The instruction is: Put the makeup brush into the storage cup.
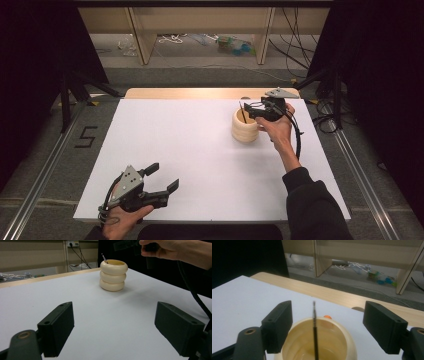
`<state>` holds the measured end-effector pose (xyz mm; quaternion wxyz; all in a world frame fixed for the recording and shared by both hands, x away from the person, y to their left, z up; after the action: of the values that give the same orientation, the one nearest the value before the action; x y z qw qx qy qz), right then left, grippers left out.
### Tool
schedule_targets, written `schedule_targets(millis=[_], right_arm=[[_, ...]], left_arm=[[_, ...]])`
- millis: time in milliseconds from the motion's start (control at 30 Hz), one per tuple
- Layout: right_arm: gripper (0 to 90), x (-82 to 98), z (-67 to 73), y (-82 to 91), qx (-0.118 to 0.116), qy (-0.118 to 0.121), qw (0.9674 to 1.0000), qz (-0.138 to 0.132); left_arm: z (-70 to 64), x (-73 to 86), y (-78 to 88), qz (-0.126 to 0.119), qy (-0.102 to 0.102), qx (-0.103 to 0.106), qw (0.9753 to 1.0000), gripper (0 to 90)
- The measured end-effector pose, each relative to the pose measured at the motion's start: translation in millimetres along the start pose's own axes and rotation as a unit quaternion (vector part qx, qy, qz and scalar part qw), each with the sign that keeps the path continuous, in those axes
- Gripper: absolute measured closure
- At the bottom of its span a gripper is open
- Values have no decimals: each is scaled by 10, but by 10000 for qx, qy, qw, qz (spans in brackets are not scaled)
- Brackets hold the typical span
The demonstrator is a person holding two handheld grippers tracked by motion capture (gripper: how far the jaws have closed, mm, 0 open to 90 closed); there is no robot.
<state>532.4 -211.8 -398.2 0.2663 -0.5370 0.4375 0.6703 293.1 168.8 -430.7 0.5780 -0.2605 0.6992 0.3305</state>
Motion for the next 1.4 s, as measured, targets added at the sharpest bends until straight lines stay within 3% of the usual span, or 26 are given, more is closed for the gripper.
schedule_targets(millis=[433, 533, 800, 967, 1267, 1400], right_arm=[[194, -143, 101, 339, -41, 52, 9999, -120], [191, -160, 144, 409, -86, 76, 9996, -252], [165, -129, 256, 571, -239, 184, 9991, -295], [160, -128, 295, 665, -336, 140, 9982, -474], [159, -93, 347, 821, -384, 167, 9978, -506], [159, -93, 361, 908, -388, 243, 9967, -666]], left_arm=[[8, -4, 2, -21, 10, -29, 10000, 159], [11, -5, 3, -26, 12, -31, 10000, 159], [28, -10, 9, -18, -18, -70, 10000, 159], [34, -20, 15, -58, -5, -78, 10000, 159], [46, -27, 19, -68, 1, -116, 9999, 159], [55, -28, 23, -81, -7, -124, 9999, 159]])
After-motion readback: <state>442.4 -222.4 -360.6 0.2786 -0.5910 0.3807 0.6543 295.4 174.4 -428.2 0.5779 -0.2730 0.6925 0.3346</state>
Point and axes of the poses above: each handheld gripper's, and its own axes: y roughly backward along the jaws, x roughly out of its underside, z roughly to its left, the point moved 1 cm from there along -y, roughly forward along the jaws, and after that the axes turned 5 degrees about -z, right-handed, at the moved point
